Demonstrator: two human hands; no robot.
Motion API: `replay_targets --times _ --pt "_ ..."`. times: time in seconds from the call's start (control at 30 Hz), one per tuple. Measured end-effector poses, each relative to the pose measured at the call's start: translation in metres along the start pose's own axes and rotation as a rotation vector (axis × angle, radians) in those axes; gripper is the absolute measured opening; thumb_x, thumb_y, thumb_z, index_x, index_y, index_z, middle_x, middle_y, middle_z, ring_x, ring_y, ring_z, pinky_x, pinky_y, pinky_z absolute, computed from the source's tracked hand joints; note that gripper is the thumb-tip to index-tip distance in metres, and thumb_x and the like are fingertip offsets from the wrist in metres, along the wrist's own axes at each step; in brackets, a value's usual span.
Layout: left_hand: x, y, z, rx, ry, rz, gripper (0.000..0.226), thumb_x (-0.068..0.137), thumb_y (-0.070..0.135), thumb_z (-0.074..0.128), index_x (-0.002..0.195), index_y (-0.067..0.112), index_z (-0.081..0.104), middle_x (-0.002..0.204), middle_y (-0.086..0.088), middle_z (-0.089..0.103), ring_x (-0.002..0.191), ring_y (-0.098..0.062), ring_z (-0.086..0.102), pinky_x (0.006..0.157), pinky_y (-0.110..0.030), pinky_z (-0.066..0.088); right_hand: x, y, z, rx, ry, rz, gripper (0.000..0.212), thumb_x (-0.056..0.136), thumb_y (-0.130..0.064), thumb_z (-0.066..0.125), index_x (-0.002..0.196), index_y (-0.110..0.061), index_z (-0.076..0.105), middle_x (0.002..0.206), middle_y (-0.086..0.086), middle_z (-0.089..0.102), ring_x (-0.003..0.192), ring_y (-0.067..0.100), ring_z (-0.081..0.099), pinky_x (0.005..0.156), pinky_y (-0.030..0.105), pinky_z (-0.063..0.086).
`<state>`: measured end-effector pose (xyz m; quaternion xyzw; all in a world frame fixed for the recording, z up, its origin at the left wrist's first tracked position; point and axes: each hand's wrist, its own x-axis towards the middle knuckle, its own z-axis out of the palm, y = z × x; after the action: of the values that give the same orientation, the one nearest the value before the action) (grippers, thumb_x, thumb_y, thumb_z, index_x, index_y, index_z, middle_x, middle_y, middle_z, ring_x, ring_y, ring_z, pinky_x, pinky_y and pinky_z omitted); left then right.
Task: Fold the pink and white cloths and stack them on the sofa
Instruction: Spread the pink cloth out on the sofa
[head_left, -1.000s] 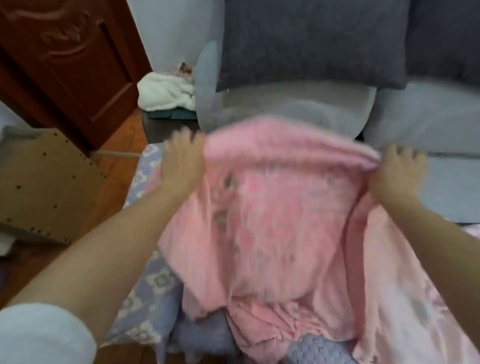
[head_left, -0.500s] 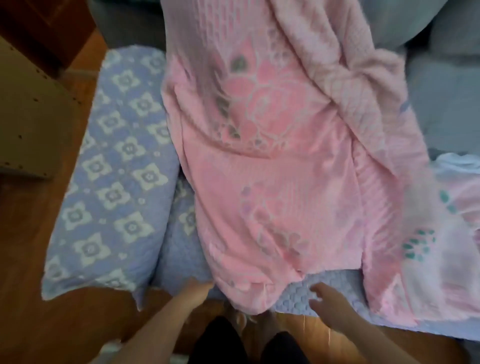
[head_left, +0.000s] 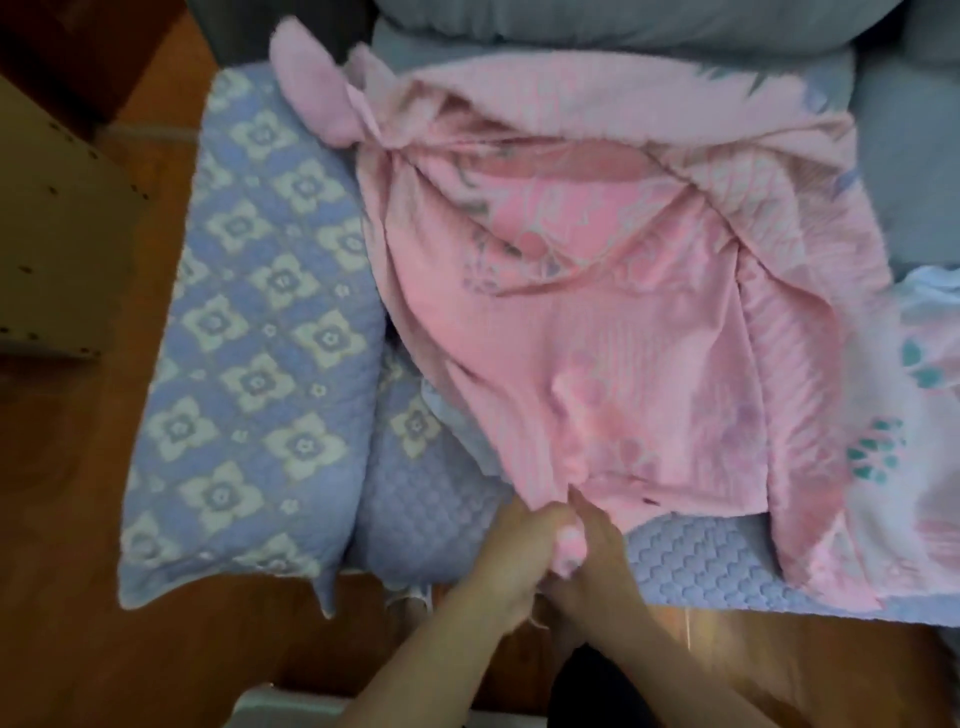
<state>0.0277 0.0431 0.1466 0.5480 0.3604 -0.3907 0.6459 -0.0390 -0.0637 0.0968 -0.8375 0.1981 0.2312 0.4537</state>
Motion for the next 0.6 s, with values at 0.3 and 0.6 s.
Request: replay_targets --times 0.3,0.6 --pt "-0.047 0.059 -0.077 -0.158 -0.272 -0.257 0.044 0.093 0.047 0.063 0.125 0.019 0.054 0.118 0.0 0.055 0.107 -0.024 0.059 0.084 -0.032 0.046 -0.115 -0.161 -0.097 0.244 0.61 0.053 0.02 0.097 -0.011 0.055 0.109 -0.027 0.055 0.097 -0.006 0.067 0.091 0.012 0.065 0.072 0.037 0.051" --pt "-0.085 0.091 -0.026 -0.211 -0.655 -0.179 0.051 0.094 0.039 0.059 0.135 0.008 0.06 0.126 -0.014 0.069 0.117 -0.029 0.065 0.103 -0.044 0.048 -0.139 -0.177 -0.144 0.886 0.621 0.272 0.041 0.095 -0.046 0.061 0.106 -0.009 0.076 0.102 0.013 0.076 0.096 0.025 0.073 0.088 0.04 0.057"
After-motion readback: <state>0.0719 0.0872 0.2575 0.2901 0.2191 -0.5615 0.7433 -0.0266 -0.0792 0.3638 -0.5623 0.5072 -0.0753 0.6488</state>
